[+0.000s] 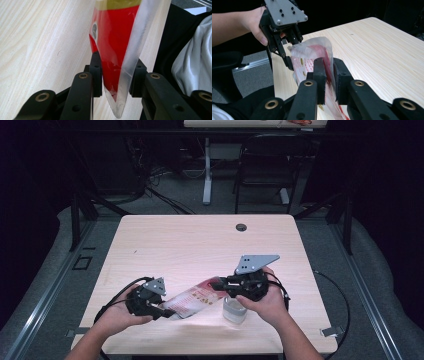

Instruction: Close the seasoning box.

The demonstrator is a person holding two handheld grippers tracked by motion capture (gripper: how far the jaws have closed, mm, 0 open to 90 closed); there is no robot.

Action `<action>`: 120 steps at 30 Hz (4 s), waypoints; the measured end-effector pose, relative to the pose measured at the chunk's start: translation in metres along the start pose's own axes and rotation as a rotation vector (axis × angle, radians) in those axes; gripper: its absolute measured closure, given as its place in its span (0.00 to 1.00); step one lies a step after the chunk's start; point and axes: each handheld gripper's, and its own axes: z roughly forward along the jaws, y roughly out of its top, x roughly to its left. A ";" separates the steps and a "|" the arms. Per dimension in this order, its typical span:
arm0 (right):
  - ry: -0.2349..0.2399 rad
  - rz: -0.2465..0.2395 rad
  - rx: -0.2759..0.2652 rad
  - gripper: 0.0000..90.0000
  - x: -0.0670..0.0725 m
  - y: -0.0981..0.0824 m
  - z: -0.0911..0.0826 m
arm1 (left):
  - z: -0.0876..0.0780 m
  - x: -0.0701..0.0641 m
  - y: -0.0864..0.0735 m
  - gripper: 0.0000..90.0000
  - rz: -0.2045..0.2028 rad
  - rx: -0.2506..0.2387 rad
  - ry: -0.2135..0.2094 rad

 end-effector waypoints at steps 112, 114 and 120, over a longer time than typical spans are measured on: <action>0.027 0.203 -0.043 0.91 -0.025 -0.069 -0.016 | -0.057 -0.002 0.036 0.80 0.041 -0.023 0.019; 0.027 0.206 -0.045 0.91 -0.025 -0.069 -0.016 | -0.057 -0.002 0.037 0.80 0.041 -0.027 0.019; 0.031 0.207 -0.044 0.92 -0.025 -0.069 -0.016 | -0.060 -0.003 0.039 0.80 0.037 -0.029 0.017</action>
